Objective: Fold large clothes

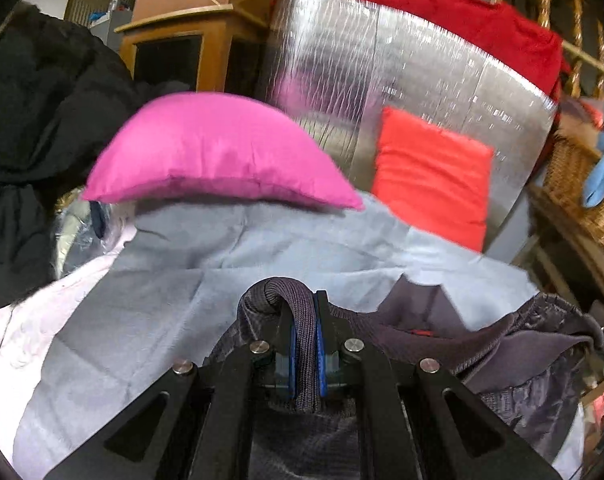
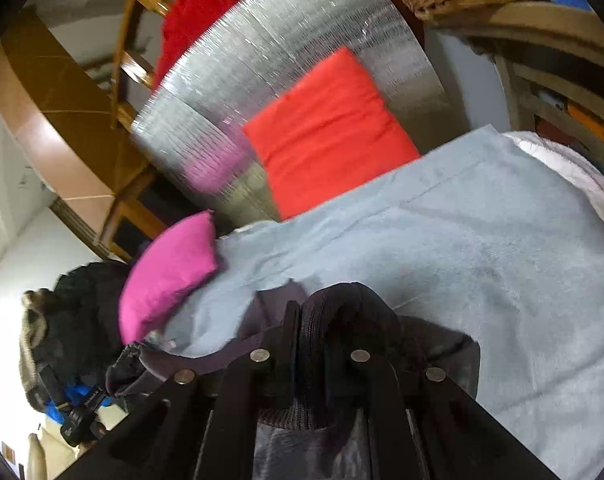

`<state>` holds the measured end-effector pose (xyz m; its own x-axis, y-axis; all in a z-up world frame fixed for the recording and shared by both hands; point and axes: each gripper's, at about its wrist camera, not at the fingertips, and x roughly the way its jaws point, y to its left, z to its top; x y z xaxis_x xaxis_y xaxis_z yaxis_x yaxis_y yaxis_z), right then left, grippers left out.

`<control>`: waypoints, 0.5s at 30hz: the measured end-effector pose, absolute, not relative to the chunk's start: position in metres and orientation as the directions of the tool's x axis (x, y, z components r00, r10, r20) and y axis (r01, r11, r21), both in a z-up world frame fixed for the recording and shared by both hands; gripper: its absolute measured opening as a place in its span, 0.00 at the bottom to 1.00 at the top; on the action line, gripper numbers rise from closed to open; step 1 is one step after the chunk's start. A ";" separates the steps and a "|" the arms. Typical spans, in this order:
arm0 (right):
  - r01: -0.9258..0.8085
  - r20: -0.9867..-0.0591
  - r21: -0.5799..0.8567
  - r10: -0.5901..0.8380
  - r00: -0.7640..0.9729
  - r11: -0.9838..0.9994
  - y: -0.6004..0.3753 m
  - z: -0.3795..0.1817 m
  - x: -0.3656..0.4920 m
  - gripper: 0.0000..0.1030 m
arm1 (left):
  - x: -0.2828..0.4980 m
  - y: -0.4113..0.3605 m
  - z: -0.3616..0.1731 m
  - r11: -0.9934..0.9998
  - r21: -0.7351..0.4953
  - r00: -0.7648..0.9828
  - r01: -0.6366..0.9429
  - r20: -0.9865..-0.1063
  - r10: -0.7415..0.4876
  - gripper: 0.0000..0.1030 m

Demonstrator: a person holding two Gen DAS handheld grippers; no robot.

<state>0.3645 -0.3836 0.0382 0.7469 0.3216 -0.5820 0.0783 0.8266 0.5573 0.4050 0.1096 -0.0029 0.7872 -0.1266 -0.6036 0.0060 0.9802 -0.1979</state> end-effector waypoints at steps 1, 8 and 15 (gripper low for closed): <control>0.090 -0.598 0.551 0.317 0.736 0.830 -0.384 0.030 0.373 0.09 | 0.411 0.107 -0.009 0.981 -0.193 0.780 0.004 -0.614 -0.124 0.08; 0.162 -0.677 0.519 0.288 0.677 0.839 -0.386 -0.016 0.412 0.09 | 0.452 0.095 -0.055 0.985 -0.171 0.711 -0.035 -0.697 -0.096 0.08; 0.211 -0.744 0.490 0.280 0.606 0.846 -0.383 -0.049 0.439 0.10 | 0.478 0.100 -0.094 0.980 -0.176 0.618 -0.088 -0.782 -0.085 0.10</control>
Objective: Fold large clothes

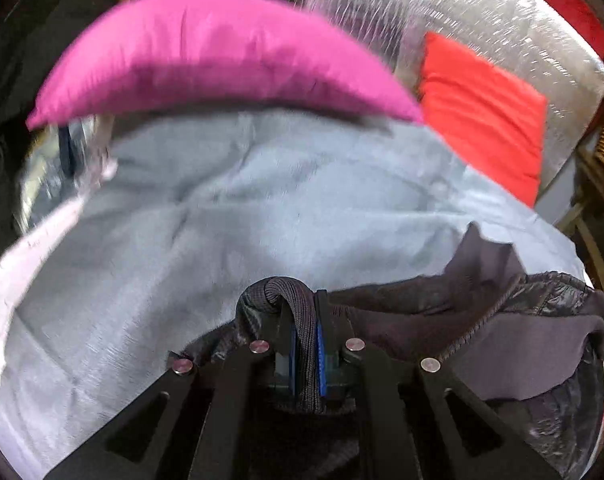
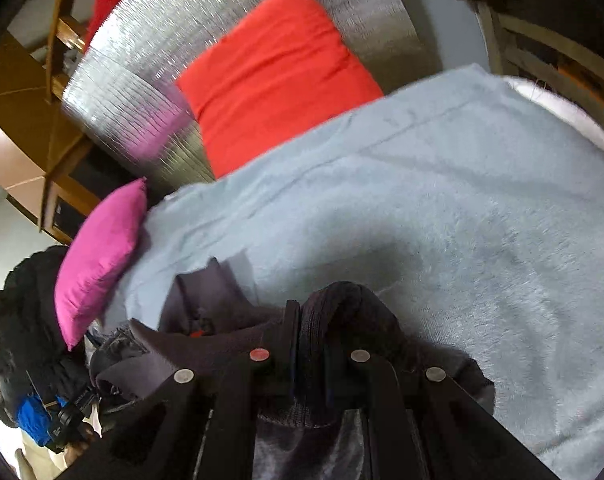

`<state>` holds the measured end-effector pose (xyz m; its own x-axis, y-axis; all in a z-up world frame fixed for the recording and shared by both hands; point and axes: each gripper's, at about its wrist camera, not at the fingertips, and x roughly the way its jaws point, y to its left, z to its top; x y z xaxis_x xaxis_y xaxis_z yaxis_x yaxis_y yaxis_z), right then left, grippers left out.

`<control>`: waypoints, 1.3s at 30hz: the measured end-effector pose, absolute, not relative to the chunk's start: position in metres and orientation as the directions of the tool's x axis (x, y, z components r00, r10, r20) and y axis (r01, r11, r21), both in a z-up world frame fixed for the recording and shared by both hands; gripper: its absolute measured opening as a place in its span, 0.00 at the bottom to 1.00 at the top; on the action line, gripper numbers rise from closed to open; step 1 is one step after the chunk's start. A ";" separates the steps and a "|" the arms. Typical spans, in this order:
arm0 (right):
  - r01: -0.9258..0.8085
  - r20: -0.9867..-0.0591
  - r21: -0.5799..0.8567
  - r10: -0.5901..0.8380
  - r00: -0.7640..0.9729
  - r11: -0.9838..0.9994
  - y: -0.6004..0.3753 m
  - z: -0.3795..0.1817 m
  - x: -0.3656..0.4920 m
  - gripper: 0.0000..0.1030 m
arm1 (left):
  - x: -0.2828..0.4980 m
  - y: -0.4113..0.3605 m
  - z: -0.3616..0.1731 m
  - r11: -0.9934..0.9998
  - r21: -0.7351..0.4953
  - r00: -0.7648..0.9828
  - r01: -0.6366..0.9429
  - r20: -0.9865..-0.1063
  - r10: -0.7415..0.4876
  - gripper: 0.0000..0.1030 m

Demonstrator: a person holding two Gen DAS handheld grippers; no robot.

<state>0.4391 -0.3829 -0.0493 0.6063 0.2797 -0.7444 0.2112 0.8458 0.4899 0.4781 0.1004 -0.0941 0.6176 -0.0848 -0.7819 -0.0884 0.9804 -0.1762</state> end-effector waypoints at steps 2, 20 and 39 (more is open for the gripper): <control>0.229 -0.763 0.486 0.282 0.581 0.843 -0.383 -0.059 0.443 0.12 | 0.482 0.103 -0.101 0.976 -0.191 0.602 -0.100 -0.793 -0.094 0.12; 0.048 -0.735 0.360 0.251 0.630 0.932 -0.399 -0.002 0.408 0.99 | 0.458 0.144 -0.054 0.992 -0.110 0.706 0.056 -0.699 -0.118 0.80; -0.086 -0.849 0.145 0.169 0.500 0.986 -0.364 -0.061 0.464 0.20 | 0.511 0.072 -0.103 0.962 0.046 0.582 0.268 -0.804 -0.124 0.03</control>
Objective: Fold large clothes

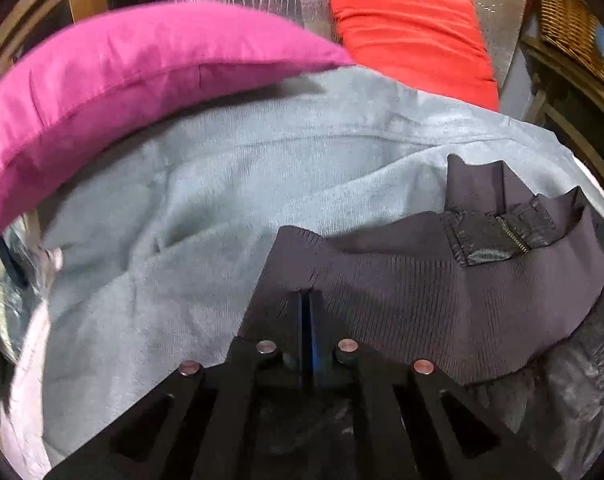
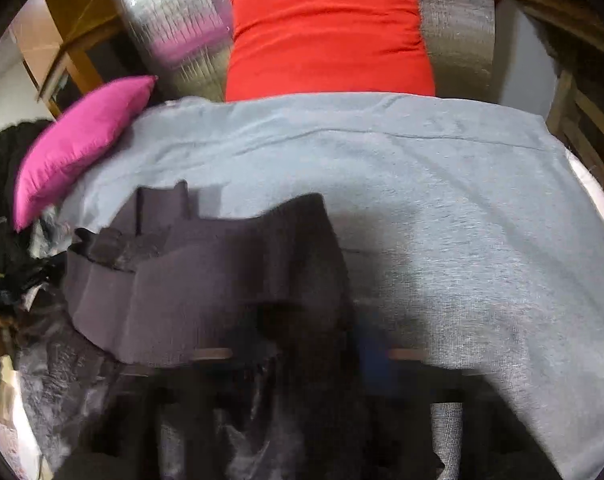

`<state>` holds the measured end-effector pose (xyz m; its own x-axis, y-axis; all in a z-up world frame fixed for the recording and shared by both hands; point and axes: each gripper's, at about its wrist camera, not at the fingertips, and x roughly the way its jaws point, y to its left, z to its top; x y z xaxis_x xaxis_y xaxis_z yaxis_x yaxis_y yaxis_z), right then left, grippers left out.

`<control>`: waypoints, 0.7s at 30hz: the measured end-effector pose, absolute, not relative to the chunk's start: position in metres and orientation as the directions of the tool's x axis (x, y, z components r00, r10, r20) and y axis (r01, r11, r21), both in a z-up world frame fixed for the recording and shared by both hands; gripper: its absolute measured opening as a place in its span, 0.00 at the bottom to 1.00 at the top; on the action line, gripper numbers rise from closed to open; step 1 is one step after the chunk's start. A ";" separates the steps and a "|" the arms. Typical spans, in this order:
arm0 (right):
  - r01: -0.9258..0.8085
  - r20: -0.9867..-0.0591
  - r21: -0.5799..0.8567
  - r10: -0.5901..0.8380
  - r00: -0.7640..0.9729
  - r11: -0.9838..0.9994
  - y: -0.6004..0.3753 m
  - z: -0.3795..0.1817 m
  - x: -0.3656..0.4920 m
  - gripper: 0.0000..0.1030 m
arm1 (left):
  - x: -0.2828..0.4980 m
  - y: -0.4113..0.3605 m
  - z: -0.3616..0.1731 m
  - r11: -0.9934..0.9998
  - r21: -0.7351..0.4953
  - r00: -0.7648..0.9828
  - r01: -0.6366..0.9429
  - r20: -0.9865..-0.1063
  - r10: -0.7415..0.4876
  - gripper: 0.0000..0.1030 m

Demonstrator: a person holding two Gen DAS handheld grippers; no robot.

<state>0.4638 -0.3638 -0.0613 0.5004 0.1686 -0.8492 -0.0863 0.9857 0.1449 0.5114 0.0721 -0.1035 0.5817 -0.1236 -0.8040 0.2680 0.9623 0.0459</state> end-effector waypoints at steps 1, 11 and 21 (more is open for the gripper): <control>-0.103 -0.839 0.118 0.154 0.522 0.988 -0.359 -0.051 0.461 0.18 | 0.509 0.075 -0.097 0.966 0.046 0.609 0.254 -0.784 -0.123 0.03; 0.132 -0.850 0.186 0.092 0.519 0.974 -0.403 -0.093 0.475 0.15 | 0.544 0.111 -0.150 0.999 0.032 0.532 0.025 -0.847 0.014 0.03; 0.181 -0.834 0.264 0.130 0.536 0.947 -0.415 -0.099 0.469 0.20 | 0.546 0.096 -0.151 0.989 0.148 0.559 -0.016 -0.819 0.131 0.10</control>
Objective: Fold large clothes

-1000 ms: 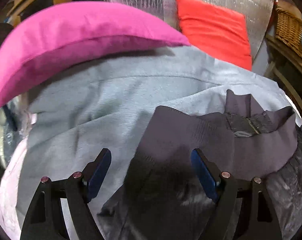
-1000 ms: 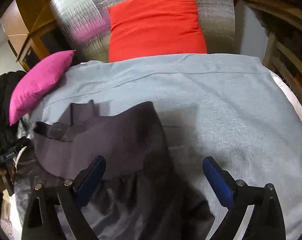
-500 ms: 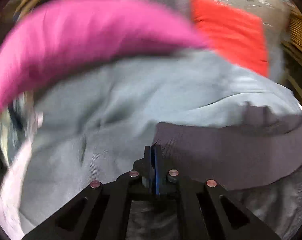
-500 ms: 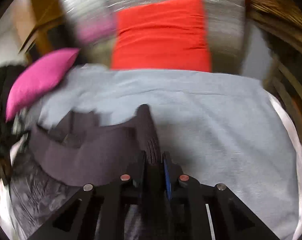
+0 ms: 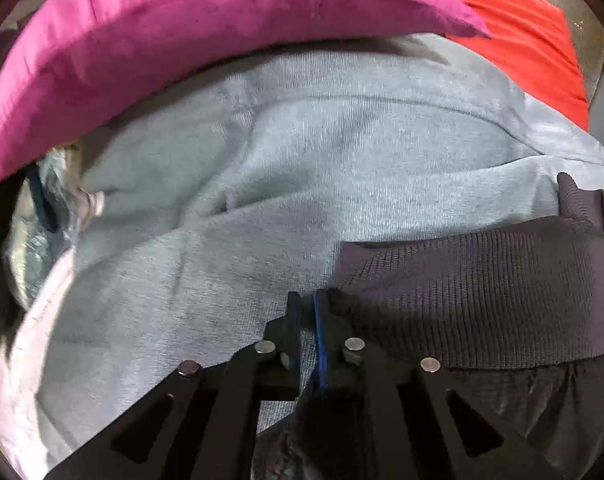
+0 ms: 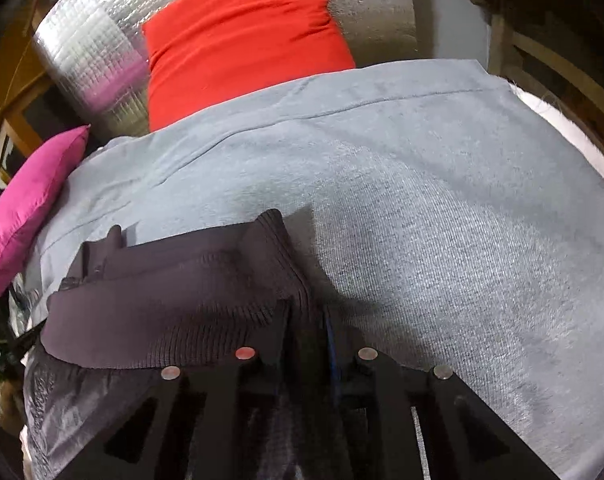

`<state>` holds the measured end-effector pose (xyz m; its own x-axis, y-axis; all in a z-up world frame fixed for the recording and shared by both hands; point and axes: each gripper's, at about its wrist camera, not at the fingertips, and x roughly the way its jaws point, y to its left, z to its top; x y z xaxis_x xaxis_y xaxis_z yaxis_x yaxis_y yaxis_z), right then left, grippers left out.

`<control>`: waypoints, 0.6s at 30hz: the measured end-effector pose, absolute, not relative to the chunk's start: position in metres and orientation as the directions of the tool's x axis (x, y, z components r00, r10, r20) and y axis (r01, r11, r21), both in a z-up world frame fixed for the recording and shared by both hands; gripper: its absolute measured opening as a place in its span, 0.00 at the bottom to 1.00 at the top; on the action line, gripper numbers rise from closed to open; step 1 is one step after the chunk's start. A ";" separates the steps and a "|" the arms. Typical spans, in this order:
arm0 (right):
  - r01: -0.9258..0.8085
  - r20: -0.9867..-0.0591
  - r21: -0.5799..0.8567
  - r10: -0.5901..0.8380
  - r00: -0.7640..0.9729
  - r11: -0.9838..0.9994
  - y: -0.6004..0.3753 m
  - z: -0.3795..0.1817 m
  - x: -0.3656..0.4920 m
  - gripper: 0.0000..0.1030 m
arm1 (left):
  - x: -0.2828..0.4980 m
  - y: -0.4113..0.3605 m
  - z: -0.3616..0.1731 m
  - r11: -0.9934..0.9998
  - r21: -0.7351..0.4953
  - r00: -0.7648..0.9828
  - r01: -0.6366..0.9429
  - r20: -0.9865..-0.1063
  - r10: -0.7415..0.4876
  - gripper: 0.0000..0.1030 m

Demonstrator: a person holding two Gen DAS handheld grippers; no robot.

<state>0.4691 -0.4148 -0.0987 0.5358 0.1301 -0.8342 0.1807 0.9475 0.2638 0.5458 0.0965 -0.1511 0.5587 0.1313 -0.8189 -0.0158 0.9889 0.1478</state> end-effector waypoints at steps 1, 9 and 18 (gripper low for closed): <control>0.184 -0.839 0.255 0.123 0.530 0.949 -0.414 -0.094 0.468 0.29 | 0.540 0.097 -0.141 0.985 0.166 0.572 -0.037 -0.805 0.157 0.17; 0.213 -0.730 0.096 -0.077 0.679 0.972 -0.391 0.002 0.389 0.72 | 0.432 0.103 -0.032 0.982 0.130 0.802 -0.134 -0.568 0.184 0.64; -0.013 -0.618 -0.130 -0.070 0.783 0.991 -0.251 -0.011 0.260 0.79 | 0.291 0.008 -0.068 0.991 0.097 0.861 0.090 -0.507 -0.029 0.73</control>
